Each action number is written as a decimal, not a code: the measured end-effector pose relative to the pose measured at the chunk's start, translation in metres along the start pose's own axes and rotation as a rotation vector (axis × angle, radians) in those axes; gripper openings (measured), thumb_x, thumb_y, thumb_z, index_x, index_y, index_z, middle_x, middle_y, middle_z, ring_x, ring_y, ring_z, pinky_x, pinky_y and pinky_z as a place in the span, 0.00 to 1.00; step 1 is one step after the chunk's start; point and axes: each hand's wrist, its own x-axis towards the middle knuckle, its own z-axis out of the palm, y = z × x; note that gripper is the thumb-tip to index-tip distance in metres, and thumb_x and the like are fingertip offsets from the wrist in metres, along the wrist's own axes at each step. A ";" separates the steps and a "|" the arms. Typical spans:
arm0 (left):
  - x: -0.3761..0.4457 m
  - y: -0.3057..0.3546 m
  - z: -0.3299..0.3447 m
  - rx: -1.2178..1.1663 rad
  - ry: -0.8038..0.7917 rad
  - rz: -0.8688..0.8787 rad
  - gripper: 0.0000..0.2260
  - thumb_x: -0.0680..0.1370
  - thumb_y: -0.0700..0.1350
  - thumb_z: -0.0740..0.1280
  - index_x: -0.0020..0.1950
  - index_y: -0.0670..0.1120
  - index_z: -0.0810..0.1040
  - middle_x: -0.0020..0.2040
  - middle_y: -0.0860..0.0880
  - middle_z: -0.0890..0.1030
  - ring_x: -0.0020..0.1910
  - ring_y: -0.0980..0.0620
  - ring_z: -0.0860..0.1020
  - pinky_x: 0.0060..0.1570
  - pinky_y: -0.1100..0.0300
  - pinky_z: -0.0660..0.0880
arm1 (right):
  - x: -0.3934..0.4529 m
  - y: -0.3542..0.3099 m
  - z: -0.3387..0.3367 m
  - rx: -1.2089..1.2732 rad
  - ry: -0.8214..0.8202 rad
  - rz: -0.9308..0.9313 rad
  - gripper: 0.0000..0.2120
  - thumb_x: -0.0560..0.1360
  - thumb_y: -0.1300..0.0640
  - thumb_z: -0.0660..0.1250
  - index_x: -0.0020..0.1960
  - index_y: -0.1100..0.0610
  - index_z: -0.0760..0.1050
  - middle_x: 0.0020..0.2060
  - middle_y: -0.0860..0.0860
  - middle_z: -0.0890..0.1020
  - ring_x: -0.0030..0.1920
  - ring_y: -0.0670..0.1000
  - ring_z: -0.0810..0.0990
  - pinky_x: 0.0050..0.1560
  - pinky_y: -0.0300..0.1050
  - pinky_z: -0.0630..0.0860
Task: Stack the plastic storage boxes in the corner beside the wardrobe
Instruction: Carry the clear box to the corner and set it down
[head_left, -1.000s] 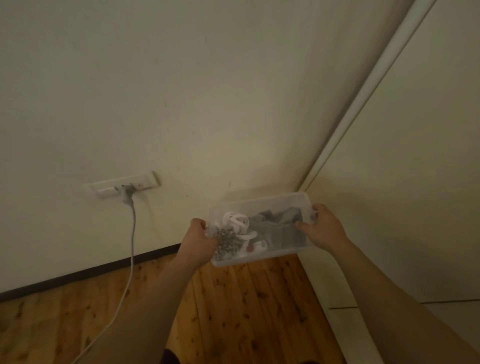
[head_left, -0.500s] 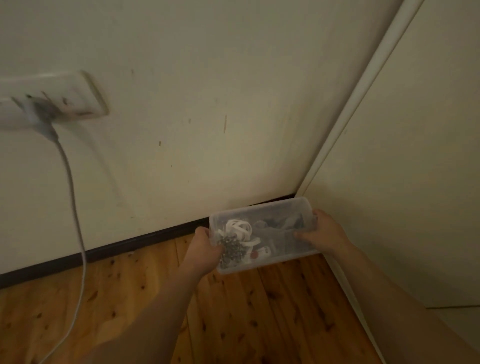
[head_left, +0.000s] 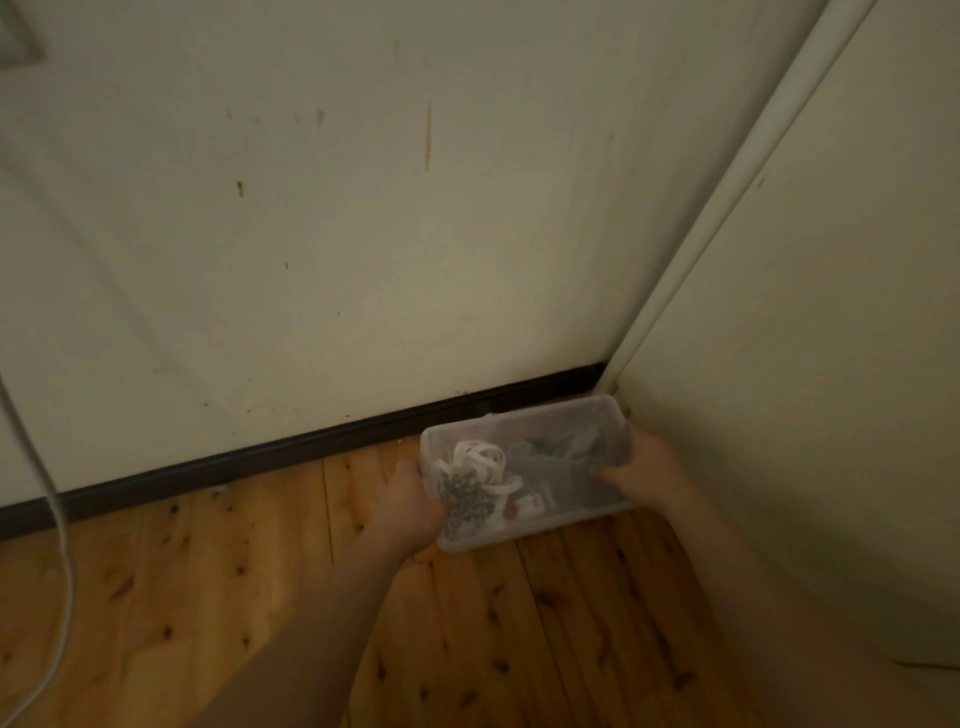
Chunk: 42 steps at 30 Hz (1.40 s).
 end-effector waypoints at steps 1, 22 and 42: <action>0.003 -0.002 0.003 0.014 0.000 -0.003 0.17 0.76 0.44 0.70 0.60 0.49 0.66 0.48 0.51 0.74 0.47 0.50 0.78 0.47 0.51 0.82 | 0.004 0.003 0.003 -0.003 -0.002 0.004 0.31 0.68 0.53 0.77 0.68 0.53 0.72 0.62 0.53 0.79 0.60 0.55 0.79 0.55 0.45 0.75; 0.047 -0.011 0.011 0.069 0.031 0.036 0.26 0.76 0.48 0.70 0.69 0.45 0.65 0.53 0.51 0.72 0.50 0.52 0.74 0.48 0.55 0.78 | 0.060 0.014 0.024 -0.113 0.004 -0.001 0.37 0.64 0.43 0.72 0.69 0.53 0.67 0.65 0.57 0.75 0.63 0.59 0.75 0.62 0.52 0.74; 0.036 0.009 -0.005 0.264 -0.008 0.068 0.06 0.80 0.49 0.65 0.52 0.48 0.71 0.52 0.46 0.76 0.47 0.48 0.78 0.50 0.47 0.80 | 0.045 -0.009 0.019 -0.197 0.088 0.004 0.34 0.74 0.44 0.65 0.73 0.59 0.61 0.69 0.62 0.70 0.66 0.63 0.71 0.65 0.55 0.72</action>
